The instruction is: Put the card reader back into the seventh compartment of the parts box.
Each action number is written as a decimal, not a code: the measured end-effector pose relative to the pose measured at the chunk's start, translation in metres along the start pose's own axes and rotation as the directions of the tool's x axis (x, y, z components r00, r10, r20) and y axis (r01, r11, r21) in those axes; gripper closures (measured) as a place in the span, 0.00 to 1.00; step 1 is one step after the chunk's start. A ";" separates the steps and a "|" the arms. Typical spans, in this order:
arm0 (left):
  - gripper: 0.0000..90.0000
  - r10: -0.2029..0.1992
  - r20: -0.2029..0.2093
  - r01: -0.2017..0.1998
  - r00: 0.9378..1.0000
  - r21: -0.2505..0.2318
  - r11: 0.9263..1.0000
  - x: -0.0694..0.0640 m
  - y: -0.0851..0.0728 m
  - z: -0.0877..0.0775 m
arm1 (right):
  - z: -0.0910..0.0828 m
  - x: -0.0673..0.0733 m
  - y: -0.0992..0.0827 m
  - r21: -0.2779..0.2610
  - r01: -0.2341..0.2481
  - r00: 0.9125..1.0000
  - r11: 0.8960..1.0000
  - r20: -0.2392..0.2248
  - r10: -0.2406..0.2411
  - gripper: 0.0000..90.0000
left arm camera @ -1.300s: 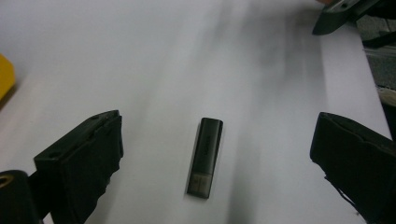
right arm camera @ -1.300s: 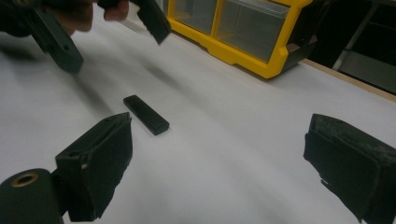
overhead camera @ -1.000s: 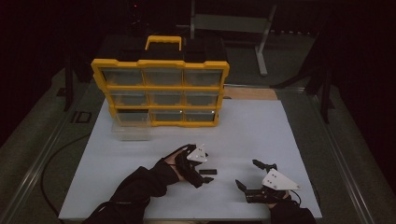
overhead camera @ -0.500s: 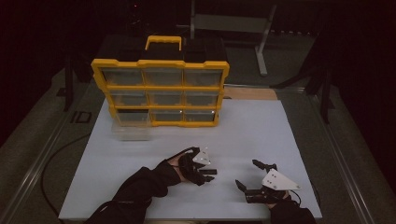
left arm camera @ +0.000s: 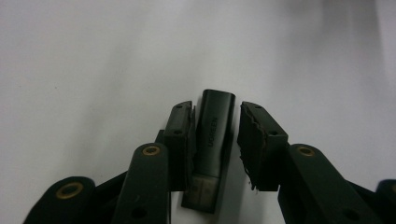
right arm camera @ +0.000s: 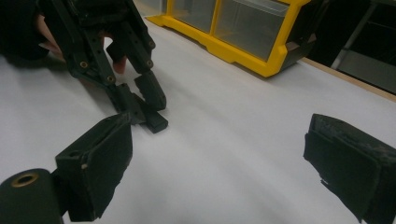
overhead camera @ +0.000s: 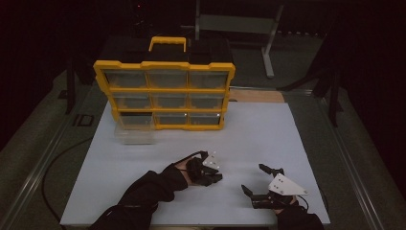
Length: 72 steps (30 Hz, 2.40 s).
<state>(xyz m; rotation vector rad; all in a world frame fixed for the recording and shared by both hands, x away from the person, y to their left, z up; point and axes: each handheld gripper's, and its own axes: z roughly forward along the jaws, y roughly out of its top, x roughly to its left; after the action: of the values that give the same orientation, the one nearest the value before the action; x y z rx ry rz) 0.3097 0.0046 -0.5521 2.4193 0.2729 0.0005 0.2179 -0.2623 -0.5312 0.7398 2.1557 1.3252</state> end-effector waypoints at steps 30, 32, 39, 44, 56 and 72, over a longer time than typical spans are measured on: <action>0.82 0.003 -0.004 -0.003 1.000 0.015 1.000 0.004 0.015 -0.020 | 0.000 0.000 0.001 -0.004 0.003 1.000 1.000 0.004 -0.003 0.09; 0.82 0.004 -0.020 -0.004 1.000 0.012 1.000 0.003 0.015 -0.023 | 0.000 0.000 0.001 -0.004 0.002 1.000 1.000 0.003 -0.002 0.09; 0.82 -0.004 -0.036 0.003 0.999 -0.005 1.000 0.005 0.014 -0.036 | 0.000 0.000 0.001 -0.004 0.002 1.000 1.000 0.004 -0.002 0.09; 0.82 -0.009 -0.058 0.008 0.998 -0.007 1.000 0.006 0.011 -0.046 | 0.000 0.000 0.001 -0.004 0.002 1.000 1.000 0.004 -0.002 0.09; 0.82 -0.051 -0.123 0.045 0.991 -0.050 0.998 0.011 -0.001 -0.077 | 0.000 0.000 0.001 -0.002 0.000 1.000 1.000 0.006 0.000 0.09; 0.82 -0.121 -0.239 0.091 0.963 -0.134 0.987 0.019 -0.016 -0.118 | 0.000 0.000 0.001 -0.001 -0.001 1.000 1.000 0.008 0.001 0.09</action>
<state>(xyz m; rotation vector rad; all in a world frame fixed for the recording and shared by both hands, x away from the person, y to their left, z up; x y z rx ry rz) 0.3167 0.0968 -0.4742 2.2795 0.5017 0.2636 0.2180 -0.2617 -0.5306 0.7443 2.1483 1.3212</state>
